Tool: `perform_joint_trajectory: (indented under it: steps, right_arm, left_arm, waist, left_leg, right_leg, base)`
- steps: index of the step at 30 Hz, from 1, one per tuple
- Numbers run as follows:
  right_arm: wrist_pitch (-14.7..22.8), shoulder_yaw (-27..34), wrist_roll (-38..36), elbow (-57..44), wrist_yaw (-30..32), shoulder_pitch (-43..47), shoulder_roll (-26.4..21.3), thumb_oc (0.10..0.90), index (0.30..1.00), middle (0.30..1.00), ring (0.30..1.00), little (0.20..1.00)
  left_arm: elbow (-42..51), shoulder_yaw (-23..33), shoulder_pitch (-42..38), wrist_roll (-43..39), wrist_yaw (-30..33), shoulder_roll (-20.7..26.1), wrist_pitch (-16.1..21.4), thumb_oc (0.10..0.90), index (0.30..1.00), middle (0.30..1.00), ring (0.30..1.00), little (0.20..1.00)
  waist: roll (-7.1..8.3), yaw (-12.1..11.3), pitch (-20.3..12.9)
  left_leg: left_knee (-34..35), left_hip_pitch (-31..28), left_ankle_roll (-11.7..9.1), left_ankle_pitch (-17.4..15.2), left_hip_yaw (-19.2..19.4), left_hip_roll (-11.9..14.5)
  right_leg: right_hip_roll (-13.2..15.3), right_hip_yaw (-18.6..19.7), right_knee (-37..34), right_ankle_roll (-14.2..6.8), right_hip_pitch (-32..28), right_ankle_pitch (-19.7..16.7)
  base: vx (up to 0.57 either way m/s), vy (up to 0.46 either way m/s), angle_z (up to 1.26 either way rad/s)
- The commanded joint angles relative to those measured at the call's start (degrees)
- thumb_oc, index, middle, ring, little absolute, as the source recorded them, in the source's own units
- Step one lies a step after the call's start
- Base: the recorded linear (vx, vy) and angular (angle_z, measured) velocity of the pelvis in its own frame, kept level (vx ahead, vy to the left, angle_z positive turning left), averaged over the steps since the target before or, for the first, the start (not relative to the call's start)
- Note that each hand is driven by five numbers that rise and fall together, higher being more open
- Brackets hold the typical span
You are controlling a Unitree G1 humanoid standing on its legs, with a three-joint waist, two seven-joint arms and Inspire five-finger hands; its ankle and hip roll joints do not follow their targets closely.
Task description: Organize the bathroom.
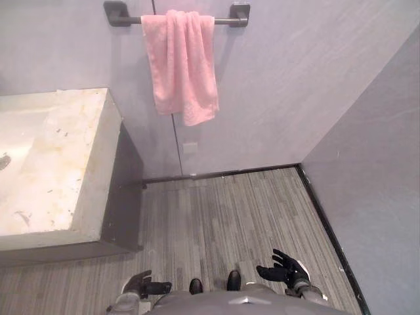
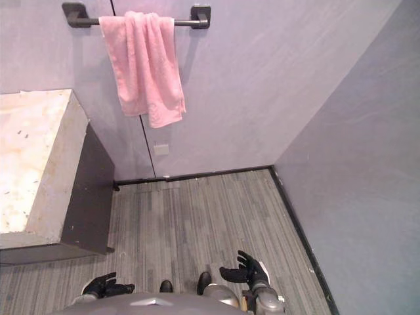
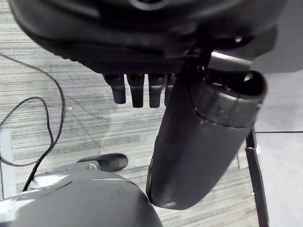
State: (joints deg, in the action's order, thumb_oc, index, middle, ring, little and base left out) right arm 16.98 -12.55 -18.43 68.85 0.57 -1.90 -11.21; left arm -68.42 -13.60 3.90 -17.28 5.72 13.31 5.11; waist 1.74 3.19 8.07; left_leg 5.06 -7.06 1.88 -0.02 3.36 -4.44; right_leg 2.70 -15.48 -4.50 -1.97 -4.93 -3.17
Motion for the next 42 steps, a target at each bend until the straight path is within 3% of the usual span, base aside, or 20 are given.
perform_joint_trajectory:
  steps: [1,10,29,36,38,42]
  right_arm:
    - [2.8,-1.2,-0.5,-0.9,0.3,2.2,-2.7,0.8,0.9,0.9,0.9,0.9]
    - [3.3,-1.4,-0.1,-0.6,0.0,2.3,-2.6,0.8,0.9,0.9,0.9,0.9]
    - [8.3,-3.5,0.9,-5.3,-0.2,3.1,-3.8,0.8,0.9,0.9,0.9,0.9]
    - [7.6,-4.4,2.0,-18.1,2.7,3.7,-6.7,0.8,0.9,0.9,0.9,0.9]
    - [7.8,-4.3,2.4,-27.0,5.1,4.4,-8.8,0.8,0.9,0.9,0.9,0.9]
    - [10.0,-4.1,3.4,-35.5,8.0,5.2,-10.6,0.8,0.9,0.9,0.9,0.9]
  left_arm:
    - [-0.6,-1.5,-2.2,1.8,0.0,-0.4,2.8,0.8,0.9,0.9,0.9,0.9]
    - [-1.0,-1.0,-2.2,1.1,0.6,-0.4,2.7,0.8,0.9,0.9,0.9,0.9]
    - [1.5,1.0,-2.9,-2.6,1.3,0.7,5.5,0.8,0.9,0.9,0.9,0.9]
    - [11.2,3.9,-3.7,-7.7,3.3,2.8,6.6,0.8,0.9,0.9,0.9,0.9]
    - [19.4,5.6,-4.8,-9.0,5.7,4.5,7.1,0.8,0.9,0.9,0.9,0.9]
    - [29.7,6.5,-5.7,-10.7,8.8,7.0,8.2,0.8,0.9,0.9,0.9,0.9]
  waist:
    - [-2.08,-0.7,-1.1]
    - [-2.04,-0.9,-1.2]
    - [-2.44,-0.7,-1.9]
    - [-2.44,-0.6,-1.6]
    - [-2.37,-0.8,-1.2]
    - [-2.24,-0.8,-1.0]
  left_leg:
    - [-0.3,-0.1,-0.3,-2.9,6.6,1.9]
    - [-0.4,0.0,-0.3,-3.0,6.4,2.0]
    - [-1.1,-0.8,-1.2,-2.6,6.2,2.9]
    - [-3.1,0.0,-1.5,-2.6,6.4,3.6]
    - [-4.7,0.9,-1.5,-2.7,6.5,3.9]
    - [-6.3,1.5,-1.6,-3.0,6.9,4.2]
  right_leg:
    - [-0.7,-1.0,5.3,-4.2,-0.1,6.7]
    - [-0.9,-1.2,5.4,-4.0,-0.3,7.1]
    - [-2.1,-0.8,4.4,-2.9,-1.7,7.5]
    - [-2.4,-0.7,4.0,-2.1,-2.1,7.4]
    - [-2.5,-0.6,3.9,-1.6,-2.2,7.2]
    - [-2.5,-0.4,4.0,-1.3,-2.2,7.4]
  base:
    - [0.0,0.0,0.0]
    - [0.0,0.0,0.0]
    - [0.01,-0.054,0.0]
    - [0.01,-0.062,-0.01]
    - [-0.01,-0.099,-0.01]
    - [0.01,-0.066,-0.01]
